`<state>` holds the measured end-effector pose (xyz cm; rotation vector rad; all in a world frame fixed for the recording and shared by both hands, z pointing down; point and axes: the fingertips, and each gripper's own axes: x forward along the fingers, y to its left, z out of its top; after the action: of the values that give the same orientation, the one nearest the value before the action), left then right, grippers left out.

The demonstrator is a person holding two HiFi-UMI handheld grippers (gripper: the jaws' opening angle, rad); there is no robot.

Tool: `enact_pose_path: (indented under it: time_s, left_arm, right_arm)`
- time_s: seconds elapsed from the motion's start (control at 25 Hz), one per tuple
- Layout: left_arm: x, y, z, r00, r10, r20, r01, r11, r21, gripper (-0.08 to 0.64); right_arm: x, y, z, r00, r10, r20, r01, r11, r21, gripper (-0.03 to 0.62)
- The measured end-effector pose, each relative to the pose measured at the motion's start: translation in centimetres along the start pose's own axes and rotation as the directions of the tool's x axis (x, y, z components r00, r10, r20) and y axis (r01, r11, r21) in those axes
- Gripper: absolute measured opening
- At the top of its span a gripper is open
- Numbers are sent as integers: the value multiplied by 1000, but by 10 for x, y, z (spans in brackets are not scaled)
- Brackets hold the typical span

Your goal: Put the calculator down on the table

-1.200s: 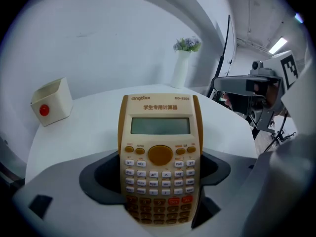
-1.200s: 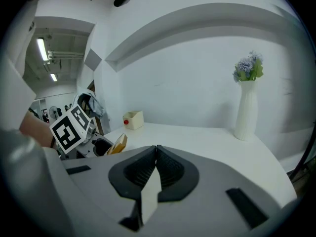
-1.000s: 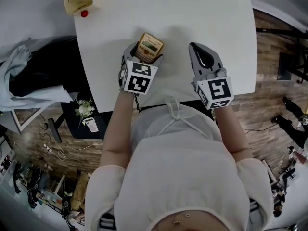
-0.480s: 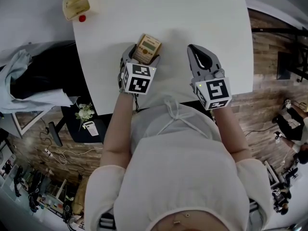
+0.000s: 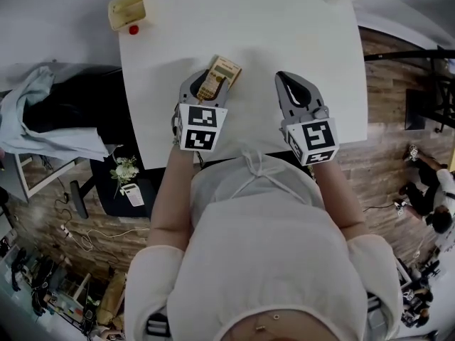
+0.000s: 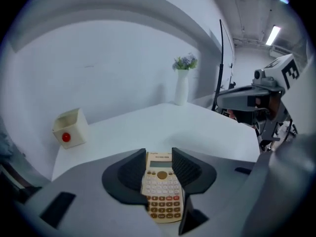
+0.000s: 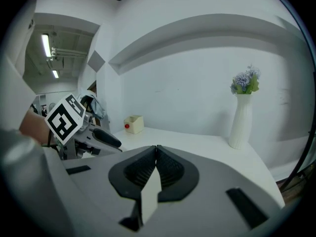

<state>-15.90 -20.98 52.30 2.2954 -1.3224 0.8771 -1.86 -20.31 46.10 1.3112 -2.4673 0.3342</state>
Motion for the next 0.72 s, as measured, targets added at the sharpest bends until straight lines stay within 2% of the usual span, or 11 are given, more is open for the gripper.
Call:
enact_pose_path:
  time_s: [0.12,0.24,0.52,0.72]
  left_arm:
    - [-27,13,28,992,73,100,-71,997,-23,106]
    - [-55,19,56,972,111,209,-109,994,-22,38]
    - [-121,23,89,916,132,379,-139,990,-10,18]
    - [-172,33,100,860,150,488,-154,988,-33,18]
  right_arm:
    - [-5,4,14,999,14,35,-14,1000,5,6]
    - [-11,10,26,998,26,66,-25,1000,-14,6]
    - [-30,21,56,992,30,126,-23,998,-51,6]
    - [-40,25,82,980,49,194,-36,997,-71,6]
